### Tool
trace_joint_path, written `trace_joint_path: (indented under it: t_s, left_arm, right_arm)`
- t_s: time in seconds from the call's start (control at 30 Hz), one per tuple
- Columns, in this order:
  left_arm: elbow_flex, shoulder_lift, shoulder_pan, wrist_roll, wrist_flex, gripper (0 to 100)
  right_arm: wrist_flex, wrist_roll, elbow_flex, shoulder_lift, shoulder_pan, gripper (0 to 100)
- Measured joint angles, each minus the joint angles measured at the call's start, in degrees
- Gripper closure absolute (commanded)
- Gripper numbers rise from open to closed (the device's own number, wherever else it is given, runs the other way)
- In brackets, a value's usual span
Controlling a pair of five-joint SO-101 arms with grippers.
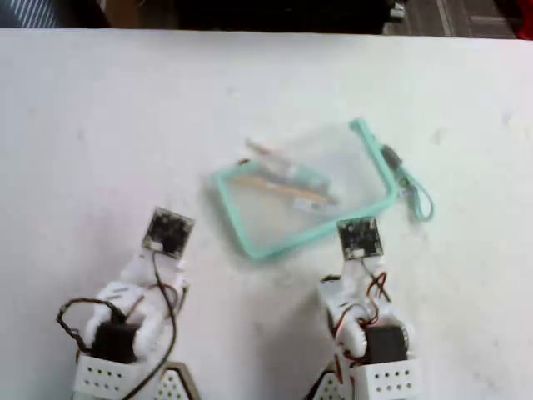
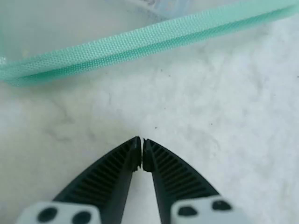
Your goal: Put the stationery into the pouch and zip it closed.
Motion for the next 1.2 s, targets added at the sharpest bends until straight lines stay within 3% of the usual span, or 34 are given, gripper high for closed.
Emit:
trace_joint_path:
  t_s: [0.43, 0.87, 1.2]
  left_arm:
    - [0.0, 0.1, 0.3, 0.0, -2.7, 98]
    - [0.0, 0.3, -5.6, 0.0, -9.8, 98]
    - [0.0, 0.4, -7.1, 0.0, -10.6, 98]
  right_arm:
    - [0.0, 0.0, 0.0, 0.0, -1.6, 98.1]
    - [0.0, 0.0, 0.0, 0.0, -4.5, 98.1]
    - [-1.1, 0.0, 0.0, 0.0, -5.6, 97.8]
